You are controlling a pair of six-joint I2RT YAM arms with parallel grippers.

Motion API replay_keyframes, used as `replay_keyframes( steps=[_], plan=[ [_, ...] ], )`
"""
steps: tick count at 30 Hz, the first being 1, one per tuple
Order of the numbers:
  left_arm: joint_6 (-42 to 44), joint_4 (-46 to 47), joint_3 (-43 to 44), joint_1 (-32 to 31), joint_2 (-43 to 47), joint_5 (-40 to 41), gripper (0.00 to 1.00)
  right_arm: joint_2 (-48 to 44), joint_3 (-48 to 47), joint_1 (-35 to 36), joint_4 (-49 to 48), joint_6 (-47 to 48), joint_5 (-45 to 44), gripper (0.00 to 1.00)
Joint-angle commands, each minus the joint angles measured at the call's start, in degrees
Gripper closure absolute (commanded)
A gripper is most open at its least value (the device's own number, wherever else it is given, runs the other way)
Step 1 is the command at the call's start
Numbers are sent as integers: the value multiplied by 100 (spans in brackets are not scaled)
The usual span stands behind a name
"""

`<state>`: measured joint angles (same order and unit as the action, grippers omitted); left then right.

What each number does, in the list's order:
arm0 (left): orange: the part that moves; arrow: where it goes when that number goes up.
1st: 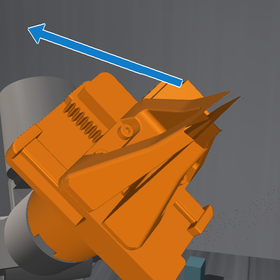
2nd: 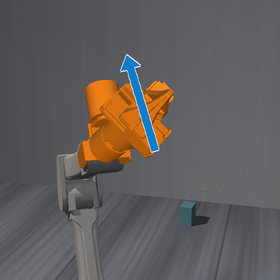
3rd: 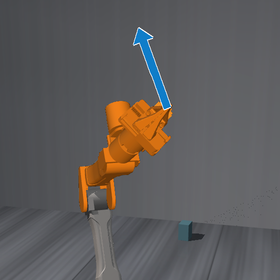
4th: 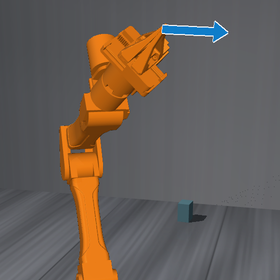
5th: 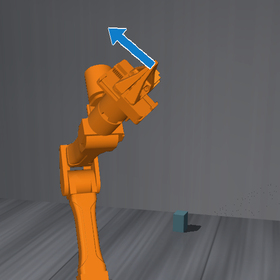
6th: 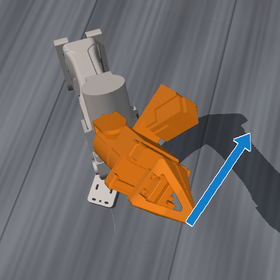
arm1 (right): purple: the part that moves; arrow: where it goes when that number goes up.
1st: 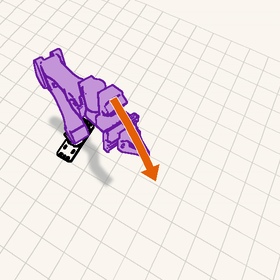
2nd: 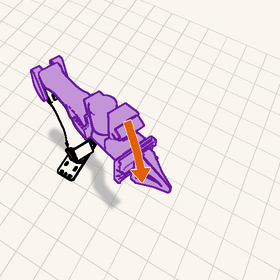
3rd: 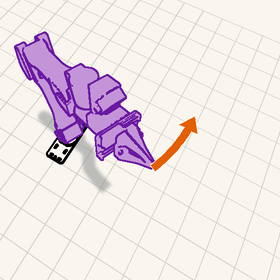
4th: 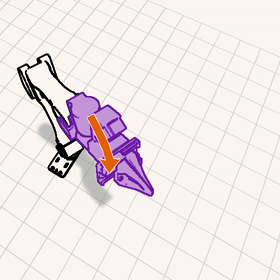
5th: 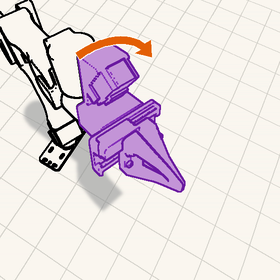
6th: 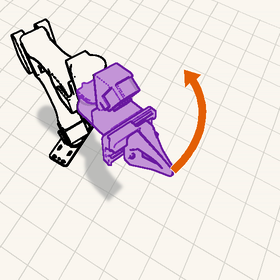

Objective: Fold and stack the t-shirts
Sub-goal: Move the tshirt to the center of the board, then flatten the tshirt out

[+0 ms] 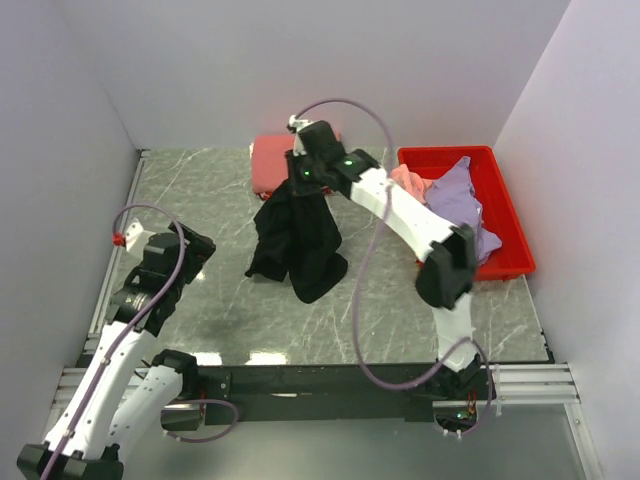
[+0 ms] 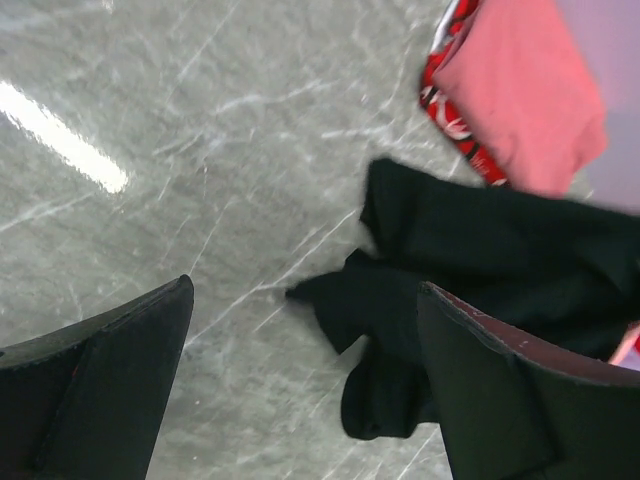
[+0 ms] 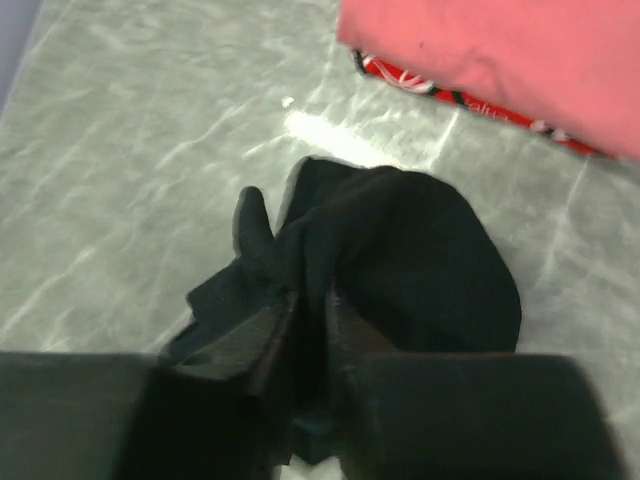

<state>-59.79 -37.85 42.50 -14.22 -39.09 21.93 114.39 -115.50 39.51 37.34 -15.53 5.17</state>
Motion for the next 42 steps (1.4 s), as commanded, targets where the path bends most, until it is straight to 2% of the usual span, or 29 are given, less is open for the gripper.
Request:
replay_keyframes(
  steps=[1, 3, 5, 10, 15, 19, 24, 29, 33, 36, 42],
  plan=[
    [-68, 172, -145, -11, -291, -347, 1, 722, -1207, 40, 228, 119, -270, 60],
    [107, 417, -285, -11, -432, -680, 1, 944, -1518, 48, 519, 199, -367, 33],
    [196, 689, -374, -11, -643, -918, 1, 902, -1450, 48, 459, 252, -481, 15],
    [336, 1367, -892, -20, -1117, -1700, 1, -352, 321, 48, -323, 244, -719, 13],
    [415, 1955, -1217, -20, -1381, -1859, 0, -1653, 1862, 57, -1062, -177, -956, 13],
    [565, 2438, -1297, -37, -1601, -2131, 1, -2315, 3101, 75, -1379, -397, -781, 12],
    [679, 2817, -1253, -28, -2066, -1843, 1, -3035, 4445, 285, -1791, -670, -728, 13],
    [951, 3335, -999, -37, -2673, -1622, 1, -3203, 4905, 855, -1958, -653, -561, 16],
    [1075, 3888, -928, -28, -3209, -1736, 2, -3317, 5362, 1409, -2231, -749, -1043, 17],
    [1197, 4074, -779, -28, -3657, -1605, 3, -3265, 5669, 1612, -2354, -1056, -1219, 17],
    [1487, 4715, -690, -37, -3992, -1798, 7, -3029, 6075, 1911, -3057, -1373, -1272, 20]
  ],
)
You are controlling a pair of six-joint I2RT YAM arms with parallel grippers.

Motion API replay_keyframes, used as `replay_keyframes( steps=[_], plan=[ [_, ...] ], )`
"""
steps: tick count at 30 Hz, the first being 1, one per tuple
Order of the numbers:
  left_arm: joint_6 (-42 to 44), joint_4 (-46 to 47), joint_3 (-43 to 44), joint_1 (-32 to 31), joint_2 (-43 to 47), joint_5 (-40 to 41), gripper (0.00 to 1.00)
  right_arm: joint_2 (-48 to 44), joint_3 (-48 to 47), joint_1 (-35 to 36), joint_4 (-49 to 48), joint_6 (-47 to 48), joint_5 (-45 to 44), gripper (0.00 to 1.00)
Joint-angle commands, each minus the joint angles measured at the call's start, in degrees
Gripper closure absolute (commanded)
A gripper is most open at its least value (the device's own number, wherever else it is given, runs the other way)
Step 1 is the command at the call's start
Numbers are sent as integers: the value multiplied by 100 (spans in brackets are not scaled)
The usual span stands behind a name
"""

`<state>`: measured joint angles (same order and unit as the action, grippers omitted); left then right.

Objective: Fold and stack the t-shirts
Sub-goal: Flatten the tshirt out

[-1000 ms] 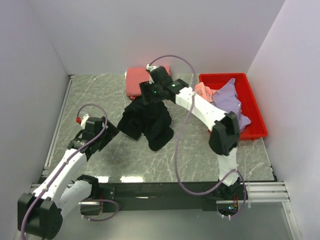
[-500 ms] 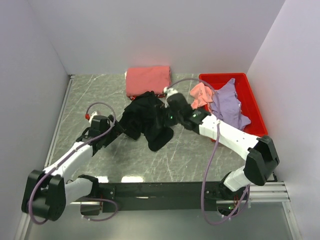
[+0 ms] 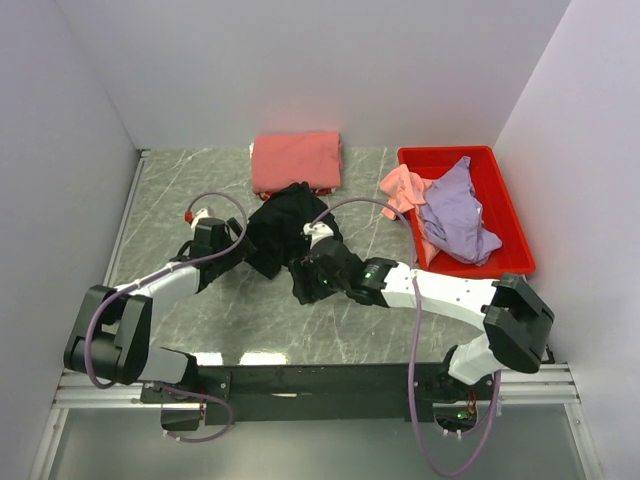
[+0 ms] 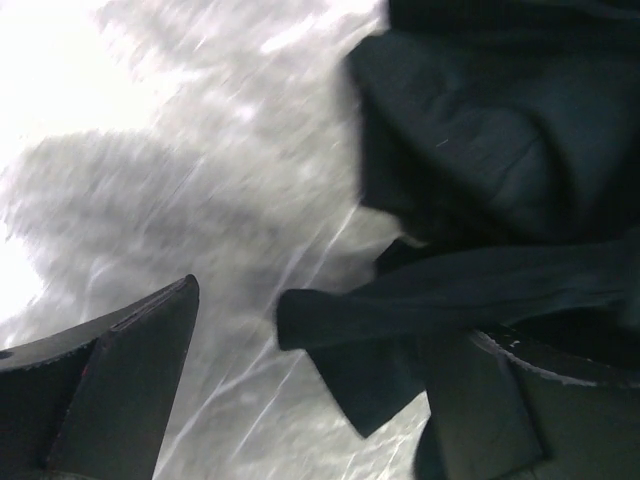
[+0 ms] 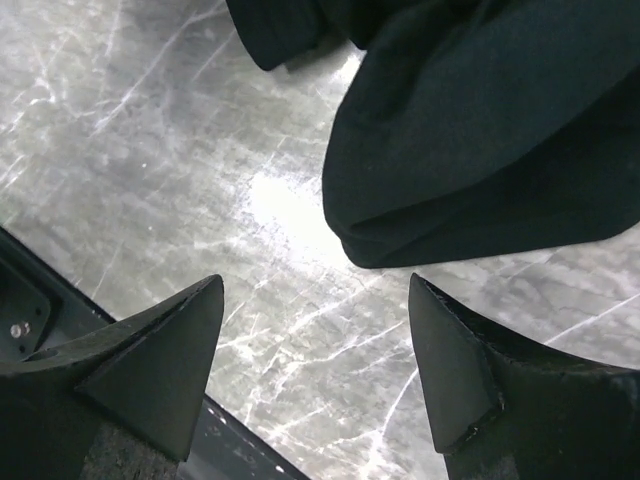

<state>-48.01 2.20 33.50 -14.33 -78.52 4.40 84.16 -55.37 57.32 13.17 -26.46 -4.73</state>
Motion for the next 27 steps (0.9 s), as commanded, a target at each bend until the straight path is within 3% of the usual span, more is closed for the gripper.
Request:
replay_keyframes(
  steps=[1, 14, 17, 18, 23, 27],
  plan=[
    [362, 912, 193, -18, -84, -106, 8, 73, 18, 183, -631, -316, -465, 20],
    [635, 1643, 632, -17, -945, -554, 15, 1006, -316, 209, -604, -755, -1346, 30],
    [670, 2030, 649, -17, -1095, -897, 21, 1032, -290, 209, -719, -799, -1478, 34],
    [679, 2126, 676, -17, -1200, -976, 24, 1041, -290, 209, -728, -800, -1548, 40],
    [635, 2460, 825, -26, -1482, -1301, 58, 1067, -325, 201, -667, -800, -1750, 64],
    [635, 2488, 878, -17, -1491, -1311, 99, 963, -316, 209, -561, -791, -1882, 98]
  ],
)
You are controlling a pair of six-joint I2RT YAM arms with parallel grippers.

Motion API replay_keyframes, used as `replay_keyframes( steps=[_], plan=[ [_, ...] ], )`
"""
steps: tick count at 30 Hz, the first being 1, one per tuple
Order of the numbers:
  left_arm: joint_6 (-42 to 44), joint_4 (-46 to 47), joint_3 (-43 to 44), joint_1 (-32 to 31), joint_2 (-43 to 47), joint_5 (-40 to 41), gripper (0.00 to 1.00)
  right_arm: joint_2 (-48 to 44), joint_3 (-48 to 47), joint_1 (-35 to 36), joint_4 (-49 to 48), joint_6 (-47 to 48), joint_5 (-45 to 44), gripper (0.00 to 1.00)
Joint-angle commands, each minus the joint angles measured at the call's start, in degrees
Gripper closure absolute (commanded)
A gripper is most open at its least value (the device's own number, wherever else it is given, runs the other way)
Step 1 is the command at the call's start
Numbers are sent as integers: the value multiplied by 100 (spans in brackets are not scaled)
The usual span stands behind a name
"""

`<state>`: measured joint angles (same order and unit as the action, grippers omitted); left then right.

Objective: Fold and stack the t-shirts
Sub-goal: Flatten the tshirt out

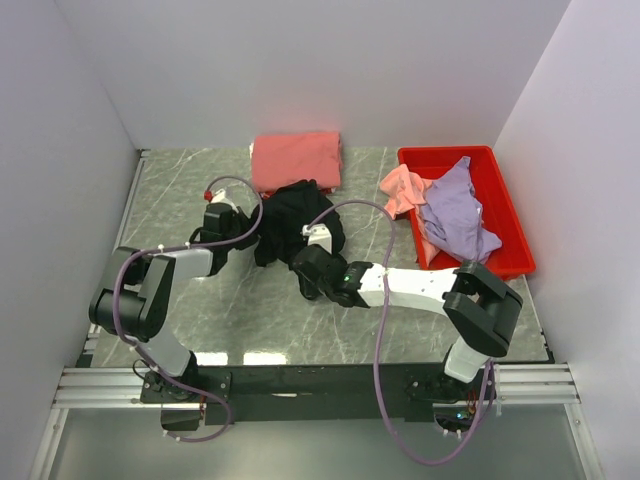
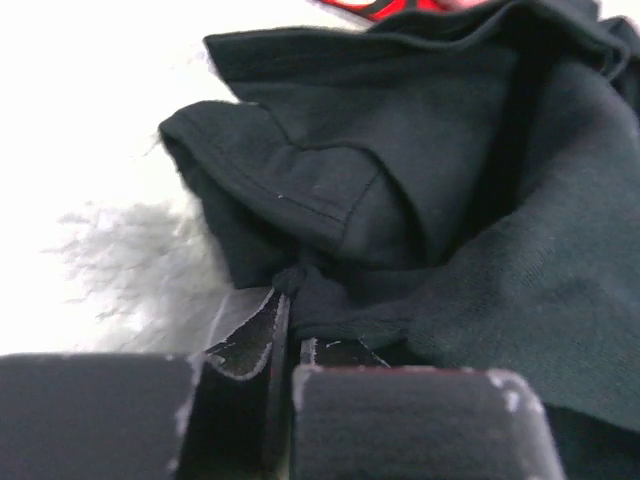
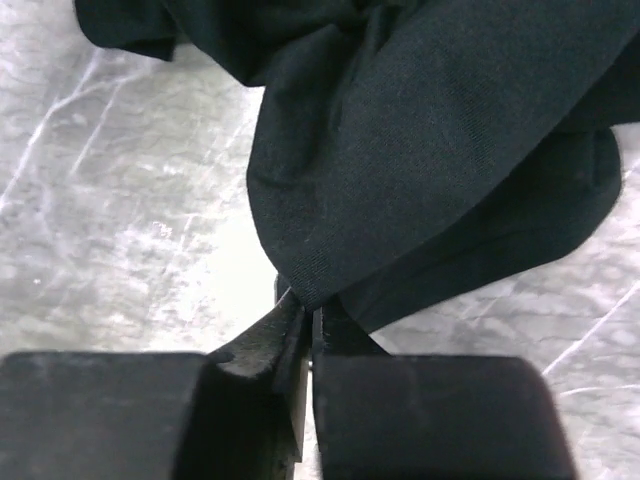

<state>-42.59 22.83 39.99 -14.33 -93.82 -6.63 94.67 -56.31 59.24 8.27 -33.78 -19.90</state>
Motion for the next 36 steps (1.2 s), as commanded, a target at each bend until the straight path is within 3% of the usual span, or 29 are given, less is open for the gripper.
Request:
replay_keyframes(
  steps=[1, 5, 12, 16, 26, 36],
  plan=[
    [102, 407, 229, -17, 83, -189, 99, -124, -231, 17, -45, -59, -426, 100],
    [111, 372, -95, -17, 627, 108, 100, -458, -257, 17, 261, 3, -698, 100],
    [5, -322, -650, -17, 2584, 1400, 99, -1493, -424, -53, 974, 318, -1725, 100],
    [14, -1225, -615, -26, 3430, 2243, 99, -2083, -538, -298, 1185, 398, -2236, 100],
    [-118, -2879, 508, -26, 5284, 3308, 99, -3770, -1012, -1152, 792, 1521, -2265, 100],
    [31, -3381, 1871, -26, 6358, 2993, 99, -4606, -2005, -1178, 1246, 1919, -1501, 100]
  ],
)
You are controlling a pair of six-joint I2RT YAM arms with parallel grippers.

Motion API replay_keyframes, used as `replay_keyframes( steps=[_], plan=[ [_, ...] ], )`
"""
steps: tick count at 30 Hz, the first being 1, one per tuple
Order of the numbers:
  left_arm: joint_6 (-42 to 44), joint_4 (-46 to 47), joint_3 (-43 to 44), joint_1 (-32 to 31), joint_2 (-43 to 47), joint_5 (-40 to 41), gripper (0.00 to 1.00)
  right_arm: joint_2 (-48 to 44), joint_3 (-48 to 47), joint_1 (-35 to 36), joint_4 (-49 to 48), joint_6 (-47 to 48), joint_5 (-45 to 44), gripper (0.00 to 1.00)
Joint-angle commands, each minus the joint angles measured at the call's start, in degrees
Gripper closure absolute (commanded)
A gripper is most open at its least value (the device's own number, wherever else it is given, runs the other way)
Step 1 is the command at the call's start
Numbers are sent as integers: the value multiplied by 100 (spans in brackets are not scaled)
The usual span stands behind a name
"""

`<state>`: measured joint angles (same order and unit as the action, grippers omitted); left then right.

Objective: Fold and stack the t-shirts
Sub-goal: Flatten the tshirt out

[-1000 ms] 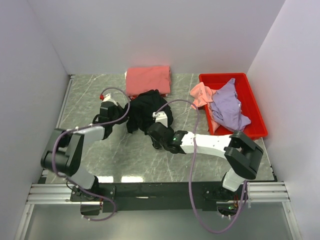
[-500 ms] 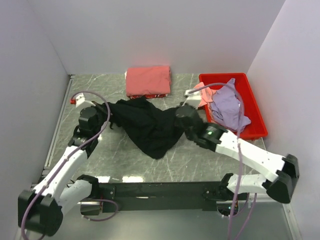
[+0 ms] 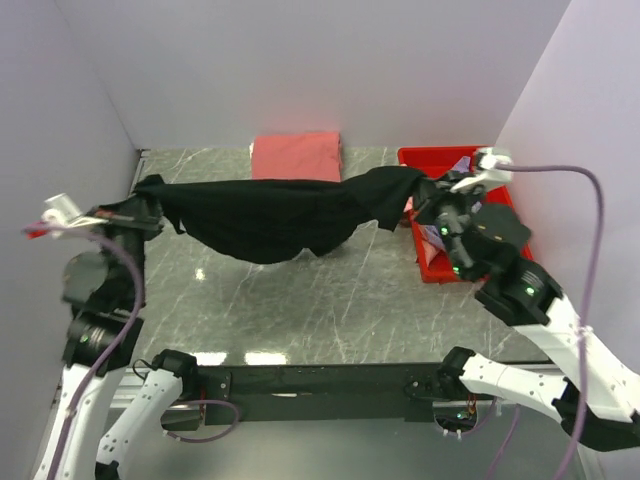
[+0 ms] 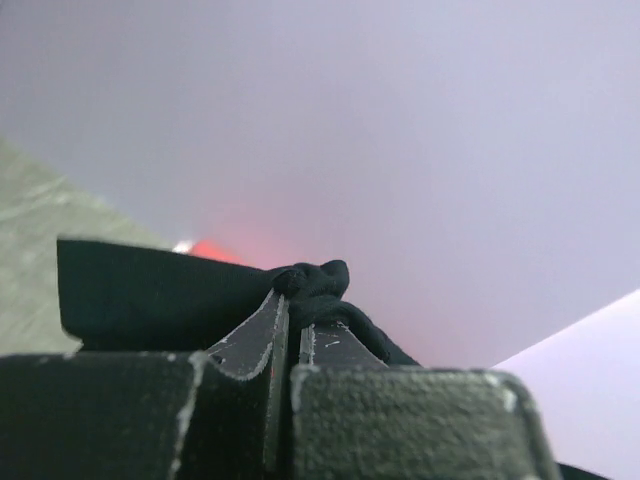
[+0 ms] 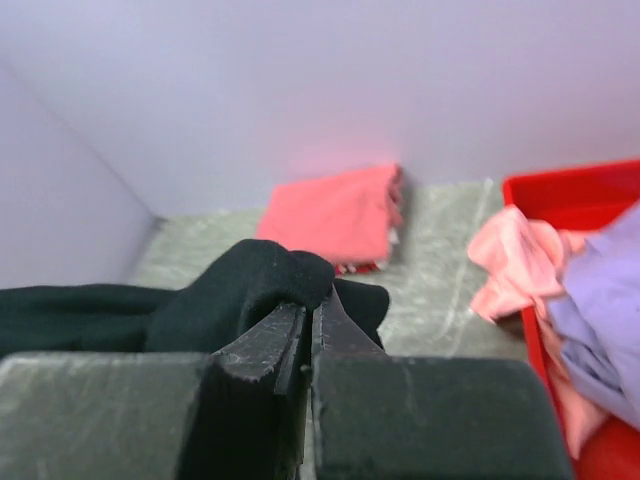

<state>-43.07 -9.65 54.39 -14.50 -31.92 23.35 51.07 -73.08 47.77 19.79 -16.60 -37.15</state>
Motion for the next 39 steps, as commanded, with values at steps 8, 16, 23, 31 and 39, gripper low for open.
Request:
replay_keyframes(
  steps=[8, 16, 23, 31, 39],
  plan=[
    [-17, -432, 731, -9, 249, -385, 99, -440, -655, -66, 763, 60, 516, 100],
    [-571, -1180, -136, -9, -981, -76, 99, 638, 108, -1628, 624, -264, 2147, 100],
    [-589, -582, -975, 17, -2922, -147, 81, 2798, 262, -2728, 323, -502, 3548, 100],
    [-615, -890, -104, 272, -4428, -147, 5, 4219, -1173, -2887, 1123, -379, 2528, 62],
    [-905, -847, -1043, 1431, -3690, -638, 1, 3288, -164, -2861, 834, -458, 2695, 14]
  ],
)
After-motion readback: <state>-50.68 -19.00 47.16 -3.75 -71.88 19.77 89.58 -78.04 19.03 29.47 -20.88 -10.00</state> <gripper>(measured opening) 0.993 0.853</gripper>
